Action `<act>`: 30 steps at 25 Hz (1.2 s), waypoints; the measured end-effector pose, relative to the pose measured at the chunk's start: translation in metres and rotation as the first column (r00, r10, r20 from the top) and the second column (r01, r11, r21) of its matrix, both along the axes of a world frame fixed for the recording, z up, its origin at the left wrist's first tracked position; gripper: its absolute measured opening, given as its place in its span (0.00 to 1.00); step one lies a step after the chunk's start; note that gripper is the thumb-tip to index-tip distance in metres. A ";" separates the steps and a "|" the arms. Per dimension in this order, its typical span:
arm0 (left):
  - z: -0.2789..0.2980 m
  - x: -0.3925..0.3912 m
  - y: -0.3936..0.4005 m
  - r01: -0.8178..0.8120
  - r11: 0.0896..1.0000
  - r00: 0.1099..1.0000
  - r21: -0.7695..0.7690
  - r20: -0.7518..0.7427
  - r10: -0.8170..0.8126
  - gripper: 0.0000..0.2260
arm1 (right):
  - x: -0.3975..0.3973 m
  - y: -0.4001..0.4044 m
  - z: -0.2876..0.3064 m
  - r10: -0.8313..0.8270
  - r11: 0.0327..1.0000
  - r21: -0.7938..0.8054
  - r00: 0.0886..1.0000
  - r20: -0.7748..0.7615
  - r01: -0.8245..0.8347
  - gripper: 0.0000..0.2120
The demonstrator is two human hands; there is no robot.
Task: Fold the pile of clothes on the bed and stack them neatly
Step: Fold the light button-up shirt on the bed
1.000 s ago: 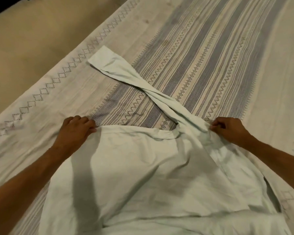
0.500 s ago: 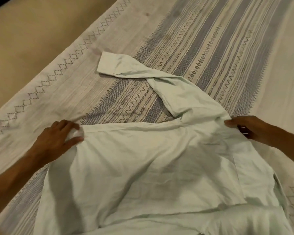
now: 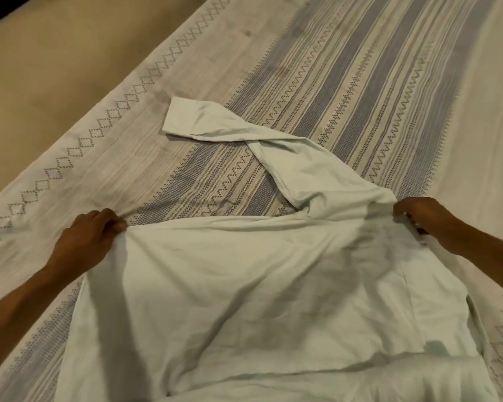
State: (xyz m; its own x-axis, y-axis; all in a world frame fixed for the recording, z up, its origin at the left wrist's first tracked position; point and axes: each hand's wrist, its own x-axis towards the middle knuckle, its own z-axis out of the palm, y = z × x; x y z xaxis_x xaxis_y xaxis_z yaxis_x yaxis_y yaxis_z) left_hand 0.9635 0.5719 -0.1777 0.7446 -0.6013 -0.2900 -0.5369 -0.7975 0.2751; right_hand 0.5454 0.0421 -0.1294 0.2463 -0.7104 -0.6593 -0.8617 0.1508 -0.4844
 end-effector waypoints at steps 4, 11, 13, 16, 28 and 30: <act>0.003 -0.007 -0.047 -0.066 0.964 0.998 -0.257 -0.004 0.068 0.19 | 0.047 -0.001 0.008 0.162 0.969 -0.208 0.980 0.119 -0.135 0.23; -0.003 -0.060 -0.130 0.389 0.921 0.918 0.005 -0.081 -0.387 0.33 | 0.197 0.016 -0.021 0.571 0.713 -0.395 0.807 -0.150 -0.579 0.41; -0.012 -0.060 -0.131 0.396 0.918 0.916 0.016 -0.072 -0.394 0.31 | 0.222 0.025 -0.024 0.562 0.708 -0.411 0.811 -0.164 -0.574 0.26; -0.017 -0.047 -0.129 0.266 0.954 0.938 -0.140 -0.192 -0.290 0.23 | 0.241 0.015 -0.014 0.458 0.745 -0.581 0.884 0.090 -0.327 0.05; 0.001 -0.101 -0.117 0.200 0.960 0.972 -0.196 0.166 -0.168 0.20 | -0.013 0.011 -0.002 0.444 0.678 -0.597 0.886 -0.132 -0.429 0.39; 0.022 -0.167 -0.107 0.272 0.925 0.955 -0.265 0.196 -0.224 0.19 | -0.106 0.054 0.003 0.407 0.695 -0.607 0.907 -0.110 -0.385 0.36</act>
State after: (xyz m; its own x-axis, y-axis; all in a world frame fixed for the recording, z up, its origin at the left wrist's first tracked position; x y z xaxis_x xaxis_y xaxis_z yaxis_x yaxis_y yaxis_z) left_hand 0.7964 0.4644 -0.1561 0.5825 -0.8122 0.0316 -0.7628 -0.5328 0.3663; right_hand 0.4394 0.0958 -0.1267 0.6100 -0.7842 -0.1142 -0.7565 -0.5334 -0.3784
